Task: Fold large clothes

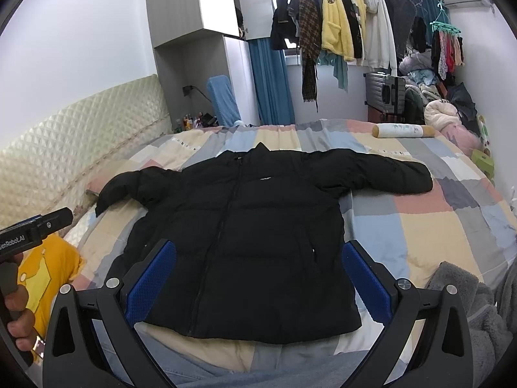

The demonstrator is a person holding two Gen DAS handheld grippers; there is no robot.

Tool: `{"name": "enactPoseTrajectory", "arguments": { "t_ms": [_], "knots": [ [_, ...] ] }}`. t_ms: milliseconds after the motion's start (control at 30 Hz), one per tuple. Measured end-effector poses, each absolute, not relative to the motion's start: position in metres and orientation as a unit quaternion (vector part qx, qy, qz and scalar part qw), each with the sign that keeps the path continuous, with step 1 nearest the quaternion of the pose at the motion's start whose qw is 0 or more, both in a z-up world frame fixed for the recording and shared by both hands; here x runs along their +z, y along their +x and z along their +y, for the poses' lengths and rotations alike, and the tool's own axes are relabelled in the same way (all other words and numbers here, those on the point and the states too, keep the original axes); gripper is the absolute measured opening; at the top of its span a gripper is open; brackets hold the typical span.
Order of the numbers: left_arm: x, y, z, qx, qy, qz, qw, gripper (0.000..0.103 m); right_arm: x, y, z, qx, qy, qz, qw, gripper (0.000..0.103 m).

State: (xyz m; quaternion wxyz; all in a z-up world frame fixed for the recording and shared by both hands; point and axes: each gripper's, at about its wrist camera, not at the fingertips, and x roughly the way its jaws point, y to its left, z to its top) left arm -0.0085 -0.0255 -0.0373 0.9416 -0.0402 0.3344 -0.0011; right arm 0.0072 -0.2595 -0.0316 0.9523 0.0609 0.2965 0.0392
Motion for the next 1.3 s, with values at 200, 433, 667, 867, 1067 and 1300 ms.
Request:
{"name": "enactPoseTrajectory", "arguments": {
  "t_ms": [200,433,667,867,1067,1300],
  "knots": [
    [-0.036,-0.004,-0.028,-0.004,-0.047,0.333,0.942,0.103,-0.031,0.011,-0.264,0.039,0.064,0.295,0.952,0.103],
    [-0.017,0.011,-0.028,-0.016,-0.056,0.313,0.948,0.103,-0.018,0.028,-0.272,0.036,0.060,0.288,0.955,0.103],
    [0.012,0.041,-0.035,-0.034,-0.062,0.288,0.955,0.103,-0.002,0.061,-0.289,0.031,0.055,0.281,0.958,0.103],
    [0.020,0.076,-0.041,-0.061,-0.058,0.262,0.961,0.103,-0.004,0.101,-0.322,0.015,0.077,0.263,0.962,0.103],
    [-0.007,0.117,-0.034,-0.083,-0.062,0.249,0.963,0.103,-0.018,0.141,-0.359,-0.012,0.093,0.258,0.962,0.103],
    [-0.053,0.146,-0.021,-0.063,-0.056,0.256,0.963,0.103,-0.043,0.183,-0.390,-0.049,0.077,0.267,0.959,0.103]
  ]
}}
